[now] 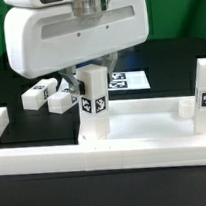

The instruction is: Assemble desk

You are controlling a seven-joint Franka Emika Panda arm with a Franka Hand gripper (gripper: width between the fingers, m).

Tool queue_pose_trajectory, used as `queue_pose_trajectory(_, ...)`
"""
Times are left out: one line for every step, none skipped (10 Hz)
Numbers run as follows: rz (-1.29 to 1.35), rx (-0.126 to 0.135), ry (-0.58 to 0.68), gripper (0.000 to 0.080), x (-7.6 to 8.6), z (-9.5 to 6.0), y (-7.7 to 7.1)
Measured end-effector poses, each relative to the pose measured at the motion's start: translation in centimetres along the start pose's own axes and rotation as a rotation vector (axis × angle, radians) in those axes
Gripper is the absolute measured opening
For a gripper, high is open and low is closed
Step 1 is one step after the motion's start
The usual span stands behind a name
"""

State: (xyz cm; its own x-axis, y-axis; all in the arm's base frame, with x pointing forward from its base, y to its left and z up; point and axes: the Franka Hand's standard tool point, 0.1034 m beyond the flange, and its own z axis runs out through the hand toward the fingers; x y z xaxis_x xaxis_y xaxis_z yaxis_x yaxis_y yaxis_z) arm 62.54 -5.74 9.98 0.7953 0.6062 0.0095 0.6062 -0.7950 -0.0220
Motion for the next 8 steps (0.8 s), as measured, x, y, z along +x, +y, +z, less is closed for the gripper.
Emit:
queue_pose_trajectory(0.003,0.000,0.000,0.0288,0.00,0.00,0.00)
queue_pose_trajectory(0.025,0.000,0.000,0.0288,0.00,0.00,0.00)
queue_pose_trajectory(0.026,0.000,0.000,0.0288,-0.01,0.00,0.01)
queue_pose_trajectory(0.070,0.003,-0.001,0.0288,0.01,-0.02,0.00)
queue_pose_trajectory(0.154,0.009,-0.003,0.0288,-0.07,-0.04,0.05)
queue_pose_trajectory(0.246,0.013,-0.004,0.0288,-0.19,-0.02,0.10)
queue_pose_trajectory(0.312,0.014,-0.006,0.0289,-0.30,-0.02,0.15)
queue_pose_trajectory(0.446,0.018,-0.004,0.0289,-0.28,-0.02,0.15)
